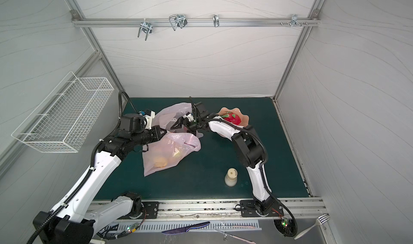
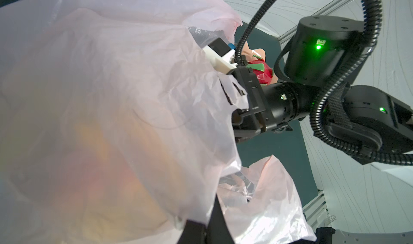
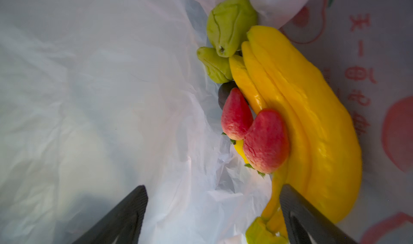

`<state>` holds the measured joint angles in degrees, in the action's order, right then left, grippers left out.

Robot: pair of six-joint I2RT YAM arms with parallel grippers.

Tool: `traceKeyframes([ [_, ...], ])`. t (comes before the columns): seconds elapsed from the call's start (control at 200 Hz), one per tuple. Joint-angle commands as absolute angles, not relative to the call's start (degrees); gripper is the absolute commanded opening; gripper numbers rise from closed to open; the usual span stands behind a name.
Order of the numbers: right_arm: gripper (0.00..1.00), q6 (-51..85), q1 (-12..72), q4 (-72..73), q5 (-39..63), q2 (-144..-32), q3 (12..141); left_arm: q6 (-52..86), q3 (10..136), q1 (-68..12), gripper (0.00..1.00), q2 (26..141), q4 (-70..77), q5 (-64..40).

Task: Place the fruits into the plastic bag
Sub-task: Place the fruit in the plastic bag, then pick up the fruit from the plate.

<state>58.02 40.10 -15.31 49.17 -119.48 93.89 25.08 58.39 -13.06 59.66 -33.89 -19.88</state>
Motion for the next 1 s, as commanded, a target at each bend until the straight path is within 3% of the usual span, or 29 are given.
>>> traceKeyframes([
  [0.0,0.97,51.6,38.6,-26.1,47.4,-114.9,92.8,25.6,60.8,-12.8,0.00,59.8,-31.4,-19.1],
  [0.38,0.99,44.9,31.9,-36.1,41.3,-101.3,80.6,25.5,60.9,-12.8,0.00,60.1,-30.7,-19.3],
  [0.68,0.99,36.3,23.7,-45.9,36.5,-96.4,80.6,25.5,61.0,-12.8,0.00,60.7,-30.1,-20.2],
  [0.805,0.99,24.3,20.8,-53.3,26.2,-96.1,85.6,25.2,61.2,-12.7,0.00,60.6,-30.4,-20.1],
  [0.996,0.99,2.5,19.2,-56.3,-0.4,-97.8,91.6,25.2,60.7,-12.8,0.00,60.1,-30.6,-20.6],
])
